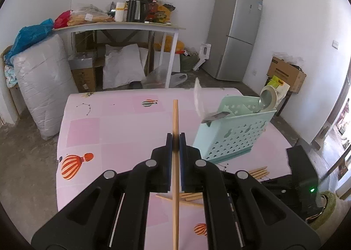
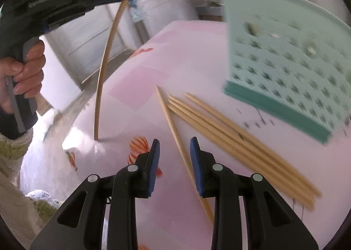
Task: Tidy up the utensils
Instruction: 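Carry the chopstick upright toward the holder with the left gripper while the right grasps another chopstick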
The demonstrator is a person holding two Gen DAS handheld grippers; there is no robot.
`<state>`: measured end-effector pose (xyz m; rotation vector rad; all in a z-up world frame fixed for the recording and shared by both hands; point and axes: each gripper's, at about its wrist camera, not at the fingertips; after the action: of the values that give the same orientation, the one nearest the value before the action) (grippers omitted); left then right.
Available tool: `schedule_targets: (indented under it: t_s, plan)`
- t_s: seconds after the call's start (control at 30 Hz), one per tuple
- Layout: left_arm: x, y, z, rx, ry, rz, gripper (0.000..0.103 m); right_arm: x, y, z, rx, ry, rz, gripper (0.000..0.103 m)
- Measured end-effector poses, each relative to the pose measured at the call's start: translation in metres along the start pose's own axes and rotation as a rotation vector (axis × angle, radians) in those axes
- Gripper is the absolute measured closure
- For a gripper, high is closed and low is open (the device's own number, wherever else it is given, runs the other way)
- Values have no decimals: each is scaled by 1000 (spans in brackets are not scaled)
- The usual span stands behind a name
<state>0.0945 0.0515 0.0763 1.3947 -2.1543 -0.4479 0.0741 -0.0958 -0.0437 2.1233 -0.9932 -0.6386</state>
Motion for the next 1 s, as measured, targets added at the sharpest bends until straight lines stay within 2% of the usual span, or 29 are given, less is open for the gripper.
schedule_targets:
  t_s: [0.1,0.3,0.5,0.57,0.63,0.83,1.0]
  plan:
    - [-3,3,0,6,-2,-17,99,-7,-16,-15,-21,49,-12,75]
    - [-7,6,0,6,-1,-36,99,-16,-43,-32,-72,111,-23,84]
    - [-8,3,1,1,10,-40,99,-19,-49,-39,-59,120,-42,87]
    - [-9,3,2,0,13,-40,99,-20,-51,-41,-55,131,-29,94]
    - [-9,3,2,2,14,-40,99,-19,-47,-39,-51,134,-32,96]
    - [-10,5,2,12,16,-36,99,-8,-20,-41,57,73,-8,96]
    - [-7,11,0,33,15,-16,99,15,39,-34,232,-61,7,96]
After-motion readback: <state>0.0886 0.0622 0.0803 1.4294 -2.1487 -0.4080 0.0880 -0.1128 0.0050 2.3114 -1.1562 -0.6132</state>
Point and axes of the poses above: each gripper's, at about its wrist camera, not at the fingertips, and y roughly against the way its jaws point, x to its right, z to its underside, and after that the axes turned 6 degrees about y, right-handed
